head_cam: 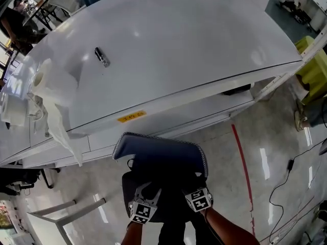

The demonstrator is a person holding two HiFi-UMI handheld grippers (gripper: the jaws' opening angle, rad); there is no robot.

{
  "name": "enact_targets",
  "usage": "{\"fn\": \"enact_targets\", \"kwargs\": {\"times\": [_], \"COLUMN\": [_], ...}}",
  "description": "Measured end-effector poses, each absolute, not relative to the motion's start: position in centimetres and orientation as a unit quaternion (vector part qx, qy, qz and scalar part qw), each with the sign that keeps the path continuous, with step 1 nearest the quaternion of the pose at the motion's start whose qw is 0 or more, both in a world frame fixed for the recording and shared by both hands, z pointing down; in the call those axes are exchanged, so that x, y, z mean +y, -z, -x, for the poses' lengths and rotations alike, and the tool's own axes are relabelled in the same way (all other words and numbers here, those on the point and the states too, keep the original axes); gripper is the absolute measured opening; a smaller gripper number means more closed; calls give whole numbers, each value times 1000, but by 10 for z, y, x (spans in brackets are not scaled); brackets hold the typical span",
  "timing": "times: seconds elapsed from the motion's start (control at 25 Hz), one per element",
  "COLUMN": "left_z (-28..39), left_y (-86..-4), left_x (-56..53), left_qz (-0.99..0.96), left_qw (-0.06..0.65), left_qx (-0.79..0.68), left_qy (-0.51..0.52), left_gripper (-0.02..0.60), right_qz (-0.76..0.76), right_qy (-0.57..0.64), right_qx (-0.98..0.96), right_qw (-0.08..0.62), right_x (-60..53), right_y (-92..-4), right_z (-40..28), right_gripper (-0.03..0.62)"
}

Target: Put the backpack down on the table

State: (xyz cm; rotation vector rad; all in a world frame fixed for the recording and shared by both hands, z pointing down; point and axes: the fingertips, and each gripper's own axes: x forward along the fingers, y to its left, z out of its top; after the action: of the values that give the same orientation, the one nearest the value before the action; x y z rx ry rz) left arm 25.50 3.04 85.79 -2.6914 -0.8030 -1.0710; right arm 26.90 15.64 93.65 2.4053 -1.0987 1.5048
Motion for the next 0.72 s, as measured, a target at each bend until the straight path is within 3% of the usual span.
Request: {"fn": "enact_targets", "kwargs": {"times": [0.36, 0.52, 0.72], "left_z": [-265, -266, -264], "left_y": [-868, -858, -838], "left_x": [46, 49, 59], "left_qz": [885, 878, 850], "left_qw": [79, 96, 146], "left_qx": [-304, -326, -390], "left_qy": [343, 337, 322], "left_gripper": [143, 143, 143], "right_qz": [-785, -795, -802], "right_qy": [-494, -450, -396], "right_qx": [-371, -399, -427], "right_qw": [31, 88, 134], "right_x": [158, 155, 142], "right_y": [-946, -910, -862], "right_z": [-269, -267, -257], "right_gripper": [247, 126, 86]}}
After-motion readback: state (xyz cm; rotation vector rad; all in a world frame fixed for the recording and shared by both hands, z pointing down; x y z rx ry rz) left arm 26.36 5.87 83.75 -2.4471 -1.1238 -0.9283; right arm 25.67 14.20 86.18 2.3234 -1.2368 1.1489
